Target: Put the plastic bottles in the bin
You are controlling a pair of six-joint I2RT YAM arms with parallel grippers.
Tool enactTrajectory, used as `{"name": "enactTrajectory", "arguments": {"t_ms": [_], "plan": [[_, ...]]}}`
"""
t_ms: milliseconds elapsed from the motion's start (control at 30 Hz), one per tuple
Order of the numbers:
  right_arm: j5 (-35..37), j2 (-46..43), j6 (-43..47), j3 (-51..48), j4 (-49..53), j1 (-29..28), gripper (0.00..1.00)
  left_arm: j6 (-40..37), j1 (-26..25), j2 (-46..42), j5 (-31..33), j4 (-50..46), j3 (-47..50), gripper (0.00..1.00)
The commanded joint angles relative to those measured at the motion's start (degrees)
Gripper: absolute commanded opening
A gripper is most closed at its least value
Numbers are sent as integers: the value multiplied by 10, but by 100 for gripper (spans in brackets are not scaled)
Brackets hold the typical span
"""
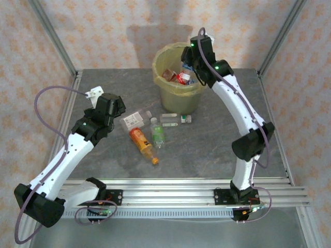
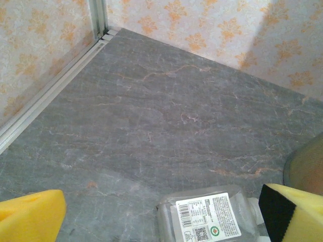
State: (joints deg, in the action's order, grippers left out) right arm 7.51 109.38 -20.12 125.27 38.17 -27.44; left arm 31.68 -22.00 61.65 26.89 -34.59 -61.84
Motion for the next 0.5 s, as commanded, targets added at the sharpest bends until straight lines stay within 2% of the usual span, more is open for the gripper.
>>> {"name": "enactTrajectory", "arguments": {"t_ms": [0,233,467], "plan": [[-23,72,-25,91,14,10,44,8,5,-19,-6,-22,5,100],[-61,223,-65,267,80,12,44,9,5,-28,-16,-18,13,100],[-87,253,-97,261,78,12,45,6,5,-25,-16,-17,14,100]]}}
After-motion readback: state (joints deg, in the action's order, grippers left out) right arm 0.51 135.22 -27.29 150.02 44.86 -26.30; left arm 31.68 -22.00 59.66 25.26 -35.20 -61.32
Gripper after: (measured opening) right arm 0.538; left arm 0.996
